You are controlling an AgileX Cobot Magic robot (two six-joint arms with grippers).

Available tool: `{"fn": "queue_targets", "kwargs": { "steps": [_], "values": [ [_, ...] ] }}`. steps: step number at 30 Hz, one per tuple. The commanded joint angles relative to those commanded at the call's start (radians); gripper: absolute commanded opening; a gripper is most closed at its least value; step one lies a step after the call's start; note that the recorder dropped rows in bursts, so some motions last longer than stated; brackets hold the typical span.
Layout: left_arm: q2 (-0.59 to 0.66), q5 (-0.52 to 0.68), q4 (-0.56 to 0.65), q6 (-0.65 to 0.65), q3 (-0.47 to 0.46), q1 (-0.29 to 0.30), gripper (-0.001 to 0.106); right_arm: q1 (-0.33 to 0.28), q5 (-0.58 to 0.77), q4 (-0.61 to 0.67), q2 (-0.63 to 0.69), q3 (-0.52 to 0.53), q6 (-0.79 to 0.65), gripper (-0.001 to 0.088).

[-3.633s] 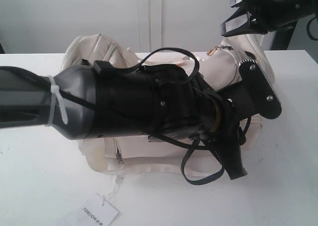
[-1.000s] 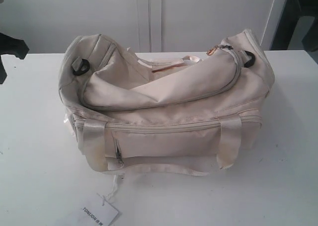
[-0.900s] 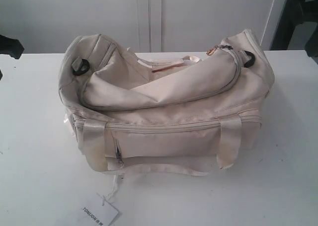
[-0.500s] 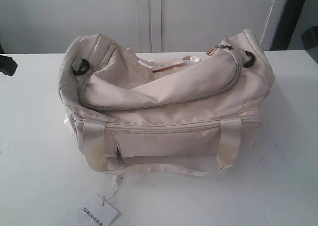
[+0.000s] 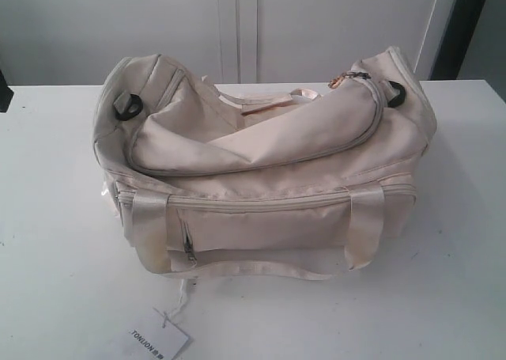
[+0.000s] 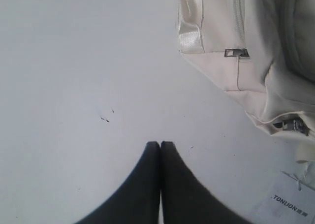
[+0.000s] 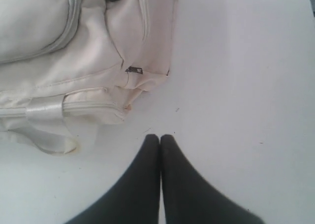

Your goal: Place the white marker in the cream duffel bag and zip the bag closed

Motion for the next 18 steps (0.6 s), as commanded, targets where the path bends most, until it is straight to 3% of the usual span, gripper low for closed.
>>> {"fn": "queue_targets", "kwargs": {
  "steps": [3, 18],
  "values": [
    [0.000, -0.002, 0.000, -0.003, 0.000, 0.000, 0.000, 0.000, -0.012, 0.000, -0.031, 0.045, 0.000, 0.0000],
    [0.000, -0.015, 0.000, -0.003, 0.000, 0.000, 0.000, 0.000, 0.033, 0.000, -0.034, 0.047, 0.000, 0.0000]
  ]
}}
